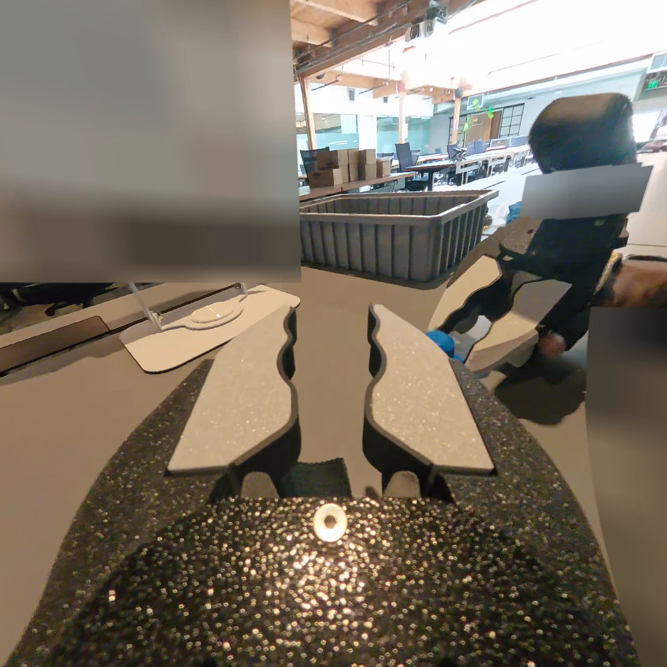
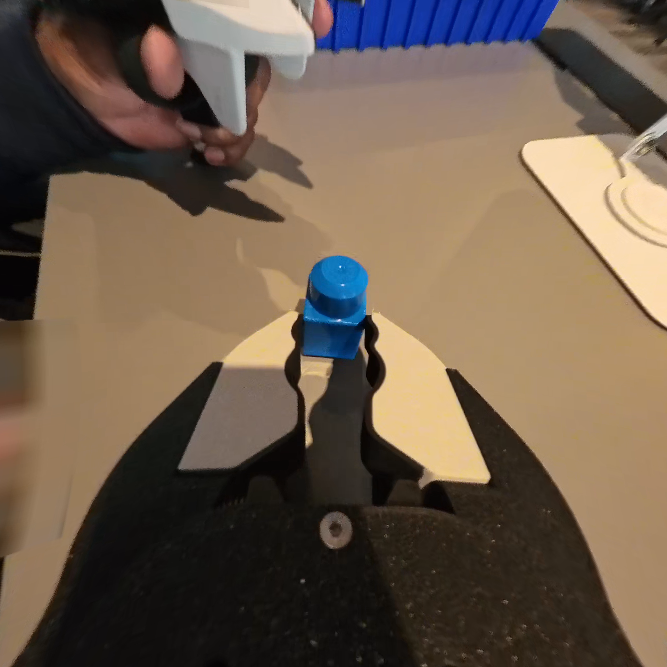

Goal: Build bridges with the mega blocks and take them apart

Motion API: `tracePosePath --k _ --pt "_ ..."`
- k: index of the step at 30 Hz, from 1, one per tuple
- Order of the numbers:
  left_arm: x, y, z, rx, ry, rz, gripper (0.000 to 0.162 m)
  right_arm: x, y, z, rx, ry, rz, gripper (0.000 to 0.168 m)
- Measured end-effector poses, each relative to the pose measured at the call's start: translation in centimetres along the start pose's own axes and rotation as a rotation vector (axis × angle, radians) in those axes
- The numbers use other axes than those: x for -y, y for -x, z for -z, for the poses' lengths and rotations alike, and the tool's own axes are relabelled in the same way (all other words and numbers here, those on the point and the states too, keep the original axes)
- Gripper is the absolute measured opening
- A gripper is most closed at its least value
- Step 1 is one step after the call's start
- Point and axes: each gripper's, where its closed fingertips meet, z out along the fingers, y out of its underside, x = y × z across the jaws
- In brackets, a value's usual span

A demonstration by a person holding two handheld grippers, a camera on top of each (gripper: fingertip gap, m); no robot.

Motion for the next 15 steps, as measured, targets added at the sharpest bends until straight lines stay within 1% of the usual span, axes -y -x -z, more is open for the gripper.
tracePosePath --k 1,3,8,12,15 --pt "0.0 -0.1 0.0 0.004 -0.001 -0.011 0.037 -0.3 0.1 -0.4 0.001 0.037 0.011 0.033" --pt "0.0 0.0 0.1 0.014 -0.001 -0.019 0.038 -0.2 0.1 -0.7 -0.003 0.045 0.018 0.033" --pt "-0.2 0.3 -0.1 0.029 0.016 -0.006 0.043 -0.1 -0.1 -0.2 0.016 0.01 -0.031 0.033" --pt "-0.5 0.5 -0.3 0.047 0.036 -0.003 0.048 0.7 -1.2 0.6 -0.021 -0.081 -0.11 0.058" --pt "-0.4 1.2 -0.2 0.09 0.031 0.004 0.051 1.3 -2.7 1.7 -0.097 -0.169 -0.178 0.073"
